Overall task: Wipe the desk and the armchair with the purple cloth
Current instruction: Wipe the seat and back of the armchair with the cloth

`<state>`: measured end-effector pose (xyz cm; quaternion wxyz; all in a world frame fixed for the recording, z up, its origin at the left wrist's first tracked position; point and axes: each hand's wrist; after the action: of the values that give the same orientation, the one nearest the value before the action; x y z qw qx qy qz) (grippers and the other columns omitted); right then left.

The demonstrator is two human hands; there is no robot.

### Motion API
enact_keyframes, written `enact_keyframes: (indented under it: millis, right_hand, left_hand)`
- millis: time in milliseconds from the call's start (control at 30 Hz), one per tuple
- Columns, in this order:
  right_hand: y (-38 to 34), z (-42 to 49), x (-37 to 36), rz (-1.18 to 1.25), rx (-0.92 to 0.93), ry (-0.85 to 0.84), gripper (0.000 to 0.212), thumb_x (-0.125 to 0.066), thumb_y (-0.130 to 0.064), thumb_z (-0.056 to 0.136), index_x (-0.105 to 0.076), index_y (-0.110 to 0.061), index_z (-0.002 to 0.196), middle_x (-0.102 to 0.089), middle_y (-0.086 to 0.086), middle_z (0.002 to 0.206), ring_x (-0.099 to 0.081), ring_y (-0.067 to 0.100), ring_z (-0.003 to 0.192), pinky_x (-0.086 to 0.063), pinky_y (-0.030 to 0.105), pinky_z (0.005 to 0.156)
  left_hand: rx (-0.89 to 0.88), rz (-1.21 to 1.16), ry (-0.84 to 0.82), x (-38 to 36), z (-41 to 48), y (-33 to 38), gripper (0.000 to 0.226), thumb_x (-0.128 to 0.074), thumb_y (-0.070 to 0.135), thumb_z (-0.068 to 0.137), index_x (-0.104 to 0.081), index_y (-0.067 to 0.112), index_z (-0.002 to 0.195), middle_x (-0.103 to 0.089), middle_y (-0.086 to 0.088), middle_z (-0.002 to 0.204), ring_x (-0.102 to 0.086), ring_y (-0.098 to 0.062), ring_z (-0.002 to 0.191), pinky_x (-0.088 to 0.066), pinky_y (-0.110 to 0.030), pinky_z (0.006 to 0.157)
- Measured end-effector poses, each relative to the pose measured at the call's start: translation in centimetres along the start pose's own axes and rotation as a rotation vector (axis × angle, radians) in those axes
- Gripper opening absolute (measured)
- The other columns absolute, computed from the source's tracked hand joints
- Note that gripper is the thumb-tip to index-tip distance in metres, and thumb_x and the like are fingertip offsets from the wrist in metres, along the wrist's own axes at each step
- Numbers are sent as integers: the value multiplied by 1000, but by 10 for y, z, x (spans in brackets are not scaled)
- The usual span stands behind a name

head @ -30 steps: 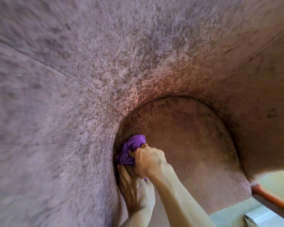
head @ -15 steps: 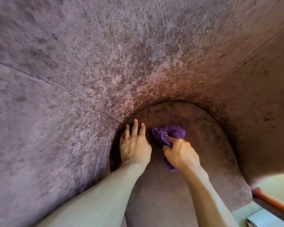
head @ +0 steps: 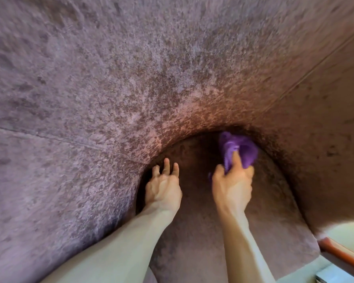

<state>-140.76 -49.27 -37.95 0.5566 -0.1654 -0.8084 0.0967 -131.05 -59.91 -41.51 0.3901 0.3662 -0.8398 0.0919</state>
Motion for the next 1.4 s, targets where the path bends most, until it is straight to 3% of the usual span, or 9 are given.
enact_keyframes:
  millis: [200,400,600,700,800,900,967,1100,1400]
  right_hand:
    - [-3,8,-5,-314,41,-440,62,-56,-39,95,-37,-39,154,-53,22,140,-59,43,122,-47,43,100]
    - [-10,6,-10,-114,-43,-175,52,-58,-33,93,-50,-32,145,-53,22,131,-61,46,109,-49,45,94]
    - [-30,-20,-41,-314,332,-647,67,-54,-36,92,-30,-46,155,-49,19,142,-59,41,122,-48,42,99]
    - [-36,-7,-23,-380,410,-764,66,-54,-33,91,-36,-53,151,-52,15,144,-55,37,129,-47,40,105]
    - [-36,-7,-9,-86,208,-460,62,-56,-31,88,-45,-52,146,-58,15,133,-61,39,118,-49,40,101]
    - [-39,-7,-12,201,-138,-54,53,-55,-27,91,-51,-31,144,-57,23,128,-59,45,109,-46,43,95]
    - [-55,1,-28,166,-205,-151,44,-53,-26,95,-54,-17,138,-55,28,129,-59,46,110,-45,44,94]
    - [-80,-2,-56,-93,-44,-416,47,-55,-28,95,-51,-17,140,-45,25,135,-61,48,111,-49,43,94]
    - [-52,-34,-50,-558,502,-635,39,-49,-28,101,-50,-39,139,-38,11,135,-54,36,114,-51,42,82]
  left_hand:
    - [-7,21,4,-7,5,-1,70,-41,15,95,-17,29,159,-8,0,169,-21,-32,145,-46,-38,98]
    - [-29,25,-42,-5,5,-2,72,-43,15,95,-13,30,159,-3,0,169,-18,-32,146,-48,-38,96]
    - [-39,-71,2,-11,3,-10,45,-41,26,101,-49,31,145,-36,8,159,-16,-25,150,-40,-33,108]
    - [5,-185,64,-20,-10,-10,53,-45,29,98,-42,29,150,-30,6,162,-10,-19,154,-31,-30,116]
    - [21,-262,118,-23,-18,-7,68,-46,22,94,-23,28,158,-6,4,169,-3,-18,155,-23,-33,122]
    - [167,-318,238,-19,-26,-5,74,-56,17,86,-30,16,155,-19,-3,166,-29,-25,146,-36,-36,114]
    - [232,-331,216,-28,-29,-9,75,-47,12,88,-21,10,158,-14,-4,168,-23,-23,150,-30,-33,118]
    - [154,-222,121,-45,-28,-20,80,-41,15,92,0,11,160,10,-6,168,9,-20,155,-1,-29,125]
    - [117,-209,84,-34,-31,-25,64,-32,24,103,-4,14,160,-1,-6,169,2,-18,155,-4,-28,125]
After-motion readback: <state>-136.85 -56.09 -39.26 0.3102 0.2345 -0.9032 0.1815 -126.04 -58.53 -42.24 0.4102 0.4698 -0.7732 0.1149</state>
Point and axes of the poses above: each hand's wrist, its own z-axis towards the middle knuckle, its own x-axis out of the back of the hand, y = z × x
